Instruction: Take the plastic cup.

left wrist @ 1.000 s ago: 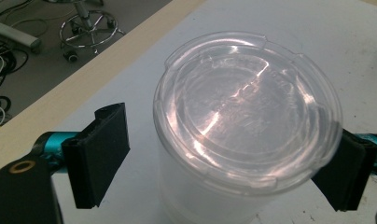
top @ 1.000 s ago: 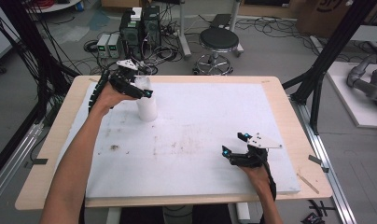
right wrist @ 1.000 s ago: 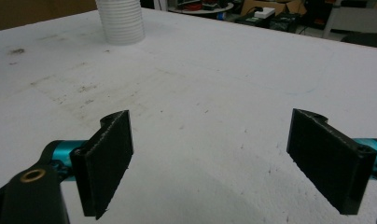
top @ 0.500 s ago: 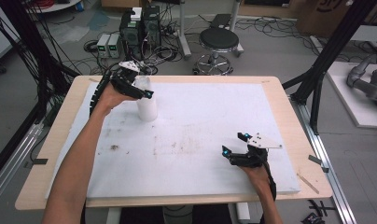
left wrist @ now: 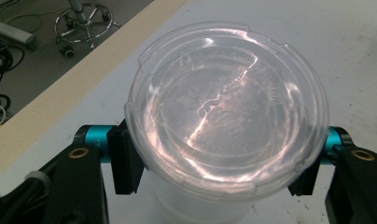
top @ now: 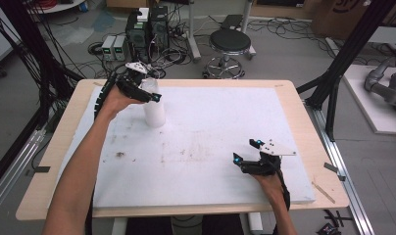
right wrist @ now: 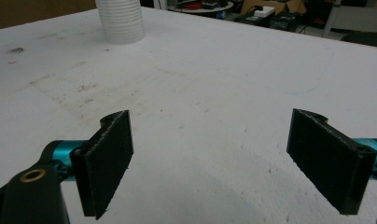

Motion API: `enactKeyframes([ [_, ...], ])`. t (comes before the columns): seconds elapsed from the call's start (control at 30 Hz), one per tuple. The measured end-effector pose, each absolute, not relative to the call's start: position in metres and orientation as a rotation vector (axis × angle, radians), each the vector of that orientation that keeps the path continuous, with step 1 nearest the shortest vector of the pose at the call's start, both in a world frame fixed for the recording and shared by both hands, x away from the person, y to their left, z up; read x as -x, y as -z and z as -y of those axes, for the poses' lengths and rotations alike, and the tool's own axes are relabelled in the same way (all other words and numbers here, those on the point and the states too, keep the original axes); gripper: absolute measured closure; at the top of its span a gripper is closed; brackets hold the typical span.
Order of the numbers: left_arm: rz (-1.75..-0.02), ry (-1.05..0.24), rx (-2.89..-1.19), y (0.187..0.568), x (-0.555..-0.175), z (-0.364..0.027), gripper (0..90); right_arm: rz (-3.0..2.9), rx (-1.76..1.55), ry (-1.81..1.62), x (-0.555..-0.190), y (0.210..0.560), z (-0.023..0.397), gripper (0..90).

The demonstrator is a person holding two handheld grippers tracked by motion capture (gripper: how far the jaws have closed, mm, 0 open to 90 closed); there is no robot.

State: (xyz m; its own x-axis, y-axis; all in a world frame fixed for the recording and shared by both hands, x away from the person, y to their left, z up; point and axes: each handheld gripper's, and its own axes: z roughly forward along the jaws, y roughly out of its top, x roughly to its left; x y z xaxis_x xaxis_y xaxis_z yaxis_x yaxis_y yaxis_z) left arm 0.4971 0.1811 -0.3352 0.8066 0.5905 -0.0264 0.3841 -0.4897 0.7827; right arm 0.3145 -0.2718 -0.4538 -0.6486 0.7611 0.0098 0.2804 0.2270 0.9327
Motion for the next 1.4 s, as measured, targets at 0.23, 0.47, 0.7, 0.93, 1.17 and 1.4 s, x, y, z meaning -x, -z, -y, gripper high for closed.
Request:
enactKeyframes([
  [0.23,-0.694,-0.351,-2.110,0.303,-0.491,-0.183,34.6,-2.055,-0.959,-1.416,-0.315,0.454,0.272,14.4],
  [0.47,-0.650,-0.407,-2.043,0.250,-0.474,-0.190,36.4,-2.061,-0.963,-1.418,-0.316,0.454,0.271,14.4],
  [0.7,-0.612,-0.443,-2.006,0.215,-0.459,-0.198,37.2,-2.061,-0.961,-1.413,-0.315,0.454,0.271,14.4],
  [0.93,-0.562,-0.416,-1.965,0.214,-0.443,-0.200,37.2,-2.060,-0.955,-1.415,-0.316,0.454,0.272,14.4],
  [1.17,-0.440,-0.332,-1.889,0.237,-0.400,-0.202,37.2,-2.064,-0.960,-1.411,-0.315,0.454,0.271,14.4],
  [1.4,-0.386,-0.269,-1.822,0.266,-0.369,-0.208,37.2,-2.070,-0.967,-1.421,-0.317,0.454,0.272,14.4],
])
